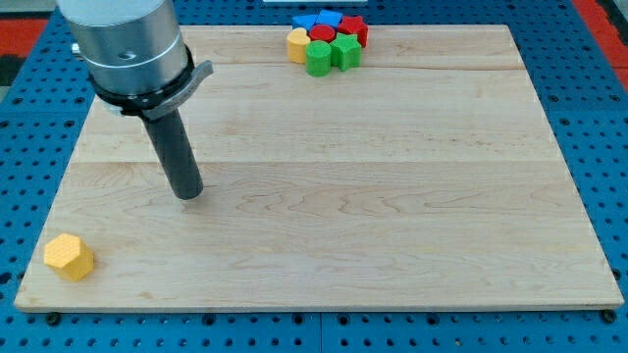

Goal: Move the hexagon towards the yellow heart

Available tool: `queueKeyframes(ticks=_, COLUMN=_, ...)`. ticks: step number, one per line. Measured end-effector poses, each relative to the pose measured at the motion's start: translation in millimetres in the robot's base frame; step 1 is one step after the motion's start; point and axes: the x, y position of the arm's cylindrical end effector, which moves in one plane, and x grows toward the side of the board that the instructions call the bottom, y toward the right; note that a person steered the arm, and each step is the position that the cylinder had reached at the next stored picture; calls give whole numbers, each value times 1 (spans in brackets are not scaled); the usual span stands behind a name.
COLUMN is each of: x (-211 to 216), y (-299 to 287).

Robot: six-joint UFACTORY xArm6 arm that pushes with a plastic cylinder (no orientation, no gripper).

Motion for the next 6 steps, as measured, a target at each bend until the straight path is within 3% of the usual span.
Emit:
queueKeyframes(ticks=2, x=4, y=-25)
queueKeyframes(ticks=3, x=28, y=-47)
queueKeyframes(ticks=5, x=78, y=1)
queueKeyframes(ticks=6, x=122, y=-28)
